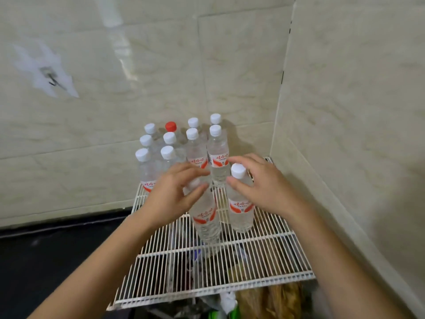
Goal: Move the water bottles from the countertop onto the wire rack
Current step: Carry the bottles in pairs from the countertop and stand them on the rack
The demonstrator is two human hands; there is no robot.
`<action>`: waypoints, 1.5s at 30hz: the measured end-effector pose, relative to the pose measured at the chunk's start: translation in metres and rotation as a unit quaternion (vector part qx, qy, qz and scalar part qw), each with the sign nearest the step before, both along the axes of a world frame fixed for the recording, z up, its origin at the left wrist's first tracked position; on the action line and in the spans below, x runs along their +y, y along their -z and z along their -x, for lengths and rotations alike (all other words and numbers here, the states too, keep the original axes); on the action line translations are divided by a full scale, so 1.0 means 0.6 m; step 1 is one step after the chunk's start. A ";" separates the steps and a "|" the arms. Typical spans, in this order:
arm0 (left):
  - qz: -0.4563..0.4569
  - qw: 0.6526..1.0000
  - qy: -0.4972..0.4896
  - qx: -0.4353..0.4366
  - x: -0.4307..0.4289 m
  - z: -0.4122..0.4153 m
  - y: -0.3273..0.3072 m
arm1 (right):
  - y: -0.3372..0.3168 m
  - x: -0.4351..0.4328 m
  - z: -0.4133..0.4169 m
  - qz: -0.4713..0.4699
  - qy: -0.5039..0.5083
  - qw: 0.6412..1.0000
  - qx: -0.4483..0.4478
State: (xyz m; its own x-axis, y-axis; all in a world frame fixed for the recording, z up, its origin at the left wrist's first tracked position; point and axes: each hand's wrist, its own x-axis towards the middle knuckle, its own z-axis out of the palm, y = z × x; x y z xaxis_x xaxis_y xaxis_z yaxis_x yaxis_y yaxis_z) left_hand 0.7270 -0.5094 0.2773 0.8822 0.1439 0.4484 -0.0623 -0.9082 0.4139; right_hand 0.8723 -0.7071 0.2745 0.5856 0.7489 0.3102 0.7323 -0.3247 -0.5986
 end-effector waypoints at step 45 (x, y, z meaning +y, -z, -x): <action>-0.072 0.996 -0.020 0.057 0.124 -0.108 -0.035 | 0.020 0.143 -0.039 0.009 0.097 0.994 0.043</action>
State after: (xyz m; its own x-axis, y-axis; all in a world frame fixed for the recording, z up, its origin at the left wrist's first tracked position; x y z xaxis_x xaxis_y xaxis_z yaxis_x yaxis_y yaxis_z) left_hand 0.7918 -0.4351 0.2982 0.9237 0.1210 0.3634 0.0153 -0.9596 0.2808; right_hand 0.8955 -0.6213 0.2628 0.7438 0.6237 0.2403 0.6006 -0.4660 -0.6497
